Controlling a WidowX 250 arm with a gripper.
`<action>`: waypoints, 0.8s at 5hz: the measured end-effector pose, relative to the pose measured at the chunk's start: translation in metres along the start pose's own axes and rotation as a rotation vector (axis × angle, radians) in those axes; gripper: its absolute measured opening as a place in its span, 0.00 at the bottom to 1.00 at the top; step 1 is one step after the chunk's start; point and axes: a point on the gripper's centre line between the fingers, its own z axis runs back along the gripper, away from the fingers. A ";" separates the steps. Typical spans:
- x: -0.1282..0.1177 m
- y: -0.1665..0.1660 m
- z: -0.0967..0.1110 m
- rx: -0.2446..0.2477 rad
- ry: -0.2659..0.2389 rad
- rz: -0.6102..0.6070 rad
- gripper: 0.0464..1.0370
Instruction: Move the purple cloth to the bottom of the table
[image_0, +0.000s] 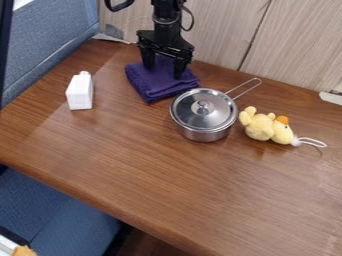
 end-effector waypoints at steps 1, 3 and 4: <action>-0.011 0.000 -0.007 0.008 0.028 0.011 0.96; -0.038 0.005 -0.004 -0.008 0.064 0.027 0.96; -0.054 0.007 -0.002 -0.009 0.085 0.033 0.96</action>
